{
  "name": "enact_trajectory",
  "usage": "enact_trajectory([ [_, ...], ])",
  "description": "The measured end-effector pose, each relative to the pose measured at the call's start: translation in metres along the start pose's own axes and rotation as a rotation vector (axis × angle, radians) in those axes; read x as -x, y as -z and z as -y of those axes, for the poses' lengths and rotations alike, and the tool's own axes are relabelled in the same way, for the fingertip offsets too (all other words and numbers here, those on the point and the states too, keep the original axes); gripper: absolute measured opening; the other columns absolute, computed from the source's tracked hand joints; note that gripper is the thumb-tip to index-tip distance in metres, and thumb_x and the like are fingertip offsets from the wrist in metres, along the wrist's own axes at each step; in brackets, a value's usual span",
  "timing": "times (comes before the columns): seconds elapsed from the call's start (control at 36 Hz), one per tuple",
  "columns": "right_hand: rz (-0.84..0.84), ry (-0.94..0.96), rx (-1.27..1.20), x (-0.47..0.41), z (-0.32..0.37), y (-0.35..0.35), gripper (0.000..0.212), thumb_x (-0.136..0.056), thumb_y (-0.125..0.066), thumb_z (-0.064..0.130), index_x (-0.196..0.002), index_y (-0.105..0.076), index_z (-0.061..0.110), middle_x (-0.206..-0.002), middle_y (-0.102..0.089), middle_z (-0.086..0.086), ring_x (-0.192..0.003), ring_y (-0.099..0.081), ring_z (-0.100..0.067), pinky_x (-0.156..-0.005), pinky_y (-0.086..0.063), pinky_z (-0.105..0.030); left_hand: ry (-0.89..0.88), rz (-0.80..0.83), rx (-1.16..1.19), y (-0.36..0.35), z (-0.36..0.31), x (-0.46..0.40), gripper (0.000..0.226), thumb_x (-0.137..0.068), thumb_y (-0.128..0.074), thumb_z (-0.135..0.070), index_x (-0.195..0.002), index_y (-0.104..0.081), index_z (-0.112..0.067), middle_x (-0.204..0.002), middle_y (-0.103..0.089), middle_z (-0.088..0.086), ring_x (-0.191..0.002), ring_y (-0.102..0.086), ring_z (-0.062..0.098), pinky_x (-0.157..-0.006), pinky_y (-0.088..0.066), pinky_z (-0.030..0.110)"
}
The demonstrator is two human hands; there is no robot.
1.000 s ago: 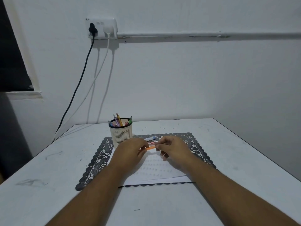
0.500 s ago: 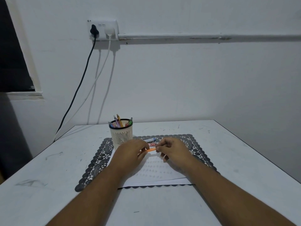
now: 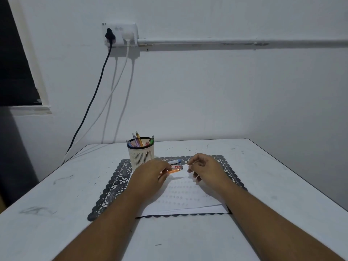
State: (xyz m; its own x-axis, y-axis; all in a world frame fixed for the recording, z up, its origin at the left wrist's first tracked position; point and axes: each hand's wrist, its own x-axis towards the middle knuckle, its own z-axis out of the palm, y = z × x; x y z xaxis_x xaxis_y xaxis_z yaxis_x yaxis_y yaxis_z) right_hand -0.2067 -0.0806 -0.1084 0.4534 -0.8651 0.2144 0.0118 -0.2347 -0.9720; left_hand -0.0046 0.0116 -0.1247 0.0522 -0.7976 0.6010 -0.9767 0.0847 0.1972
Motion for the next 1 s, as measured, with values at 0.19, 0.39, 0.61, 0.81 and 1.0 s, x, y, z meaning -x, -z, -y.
enact_trajectory([
  [0.19, -0.01, -0.103, -0.033, -0.002, -0.011, -0.009, 0.026, -0.098, -0.053, -0.01, -0.089, -0.075, 0.001, -0.076, -0.056, -0.016, -0.054, -0.041, -0.015, -0.049, -0.03, -0.026, -0.016, 0.028, -0.01, 0.0, 0.001, -0.003, 0.015, -0.097, -0.064, -0.03, -0.11, -0.068, -0.036, -0.103, -0.064, -0.018, -0.093, -0.055, 0.004, -0.074, -0.041, 0.023],
  [0.39, 0.098, -0.093, -0.054, -0.001, -0.012, -0.009, 0.009, -0.098, -0.065, 0.0, -0.096, -0.074, -0.003, -0.07, -0.059, -0.005, -0.057, -0.05, -0.008, -0.052, -0.042, -0.022, -0.034, 0.048, -0.005, -0.001, 0.002, -0.002, 0.016, -0.097, -0.065, -0.029, -0.111, -0.069, -0.034, -0.104, -0.066, -0.016, -0.094, -0.056, 0.006, -0.078, -0.047, 0.026],
  [0.61, 0.098, -0.055, 0.024, -0.004, -0.018, -0.007, 0.011, -0.097, -0.069, 0.004, -0.088, -0.075, 0.004, -0.07, -0.056, -0.004, -0.056, -0.048, -0.007, -0.052, -0.039, -0.023, -0.057, 0.04, -0.002, -0.003, 0.002, -0.001, 0.012, -0.097, -0.064, -0.03, -0.106, -0.068, -0.036, -0.098, -0.064, -0.019, -0.09, -0.052, 0.001, -0.076, -0.042, 0.022],
  [0.81, 0.084, -0.015, 0.168, -0.006, -0.02, -0.006, 0.013, -0.096, -0.072, 0.014, -0.085, -0.077, 0.017, -0.072, -0.063, -0.001, -0.064, -0.053, -0.011, -0.063, -0.043, -0.033, -0.061, 0.039, -0.001, -0.001, 0.0, -0.001, 0.013, -0.097, -0.064, -0.029, -0.107, -0.07, -0.035, -0.099, -0.065, -0.018, -0.09, -0.053, 0.003, -0.074, -0.04, 0.022],
  [1.0, 0.078, 0.01, 0.256, -0.008, -0.022, -0.005, 0.014, -0.095, -0.072, 0.018, -0.083, -0.077, 0.023, -0.067, -0.062, 0.006, -0.064, -0.053, -0.011, -0.065, -0.042, -0.035, -0.056, 0.049, -0.007, -0.001, -0.002, -0.001, 0.013, -0.098, -0.063, -0.03, -0.109, -0.07, -0.035, -0.1, -0.065, -0.019, -0.09, -0.053, 0.002, -0.074, -0.039, 0.021],
])
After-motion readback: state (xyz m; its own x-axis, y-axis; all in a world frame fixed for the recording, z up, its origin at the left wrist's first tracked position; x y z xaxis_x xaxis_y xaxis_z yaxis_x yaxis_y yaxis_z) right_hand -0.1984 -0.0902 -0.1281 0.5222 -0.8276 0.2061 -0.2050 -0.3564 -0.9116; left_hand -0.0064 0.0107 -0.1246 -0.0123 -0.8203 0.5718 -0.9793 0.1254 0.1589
